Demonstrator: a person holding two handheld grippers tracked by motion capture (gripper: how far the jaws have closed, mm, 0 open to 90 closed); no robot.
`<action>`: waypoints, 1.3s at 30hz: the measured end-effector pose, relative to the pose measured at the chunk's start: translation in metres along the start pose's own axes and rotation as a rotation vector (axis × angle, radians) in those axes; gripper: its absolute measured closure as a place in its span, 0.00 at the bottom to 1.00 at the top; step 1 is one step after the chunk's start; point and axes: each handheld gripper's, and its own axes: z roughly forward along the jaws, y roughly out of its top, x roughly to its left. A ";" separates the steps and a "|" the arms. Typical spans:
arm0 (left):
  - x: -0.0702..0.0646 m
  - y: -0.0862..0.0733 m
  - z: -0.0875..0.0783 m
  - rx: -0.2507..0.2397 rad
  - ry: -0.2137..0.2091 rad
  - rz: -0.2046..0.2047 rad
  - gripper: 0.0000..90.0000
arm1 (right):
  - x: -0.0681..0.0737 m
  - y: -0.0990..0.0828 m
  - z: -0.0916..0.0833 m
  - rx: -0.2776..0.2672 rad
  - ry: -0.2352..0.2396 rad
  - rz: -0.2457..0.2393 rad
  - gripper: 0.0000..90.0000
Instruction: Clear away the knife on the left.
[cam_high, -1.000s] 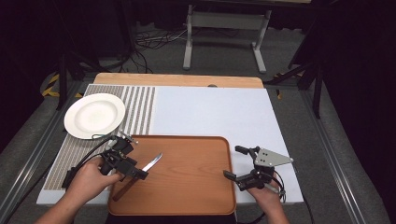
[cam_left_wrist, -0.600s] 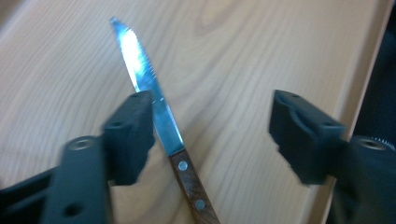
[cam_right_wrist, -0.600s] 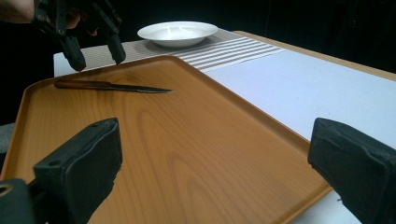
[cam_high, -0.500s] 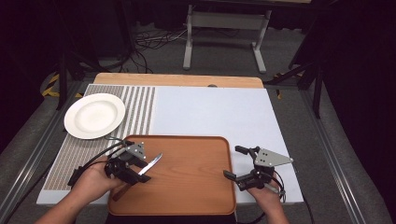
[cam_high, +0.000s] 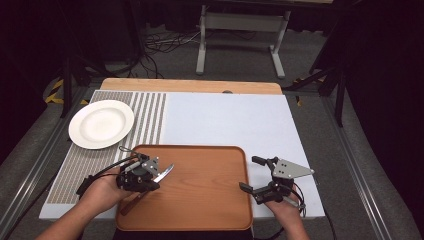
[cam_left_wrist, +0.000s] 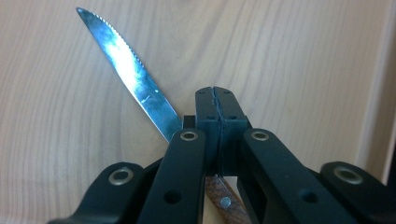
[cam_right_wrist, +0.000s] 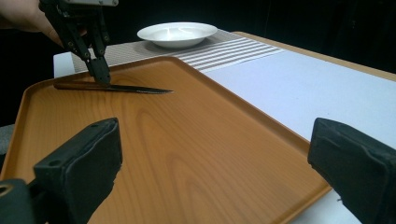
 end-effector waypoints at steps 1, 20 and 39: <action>0.000 0.000 0.001 0.005 0.001 0.007 1.00 | 0.000 0.000 0.000 0.001 -0.001 0.000 0.04; 0.001 0.003 0.008 0.098 0.021 0.020 1.00 | 0.000 0.000 0.000 0.003 -0.001 0.000 0.04; 0.014 -0.009 0.006 0.085 0.051 -0.060 1.00 | 0.000 0.000 0.001 0.005 0.001 -0.001 0.04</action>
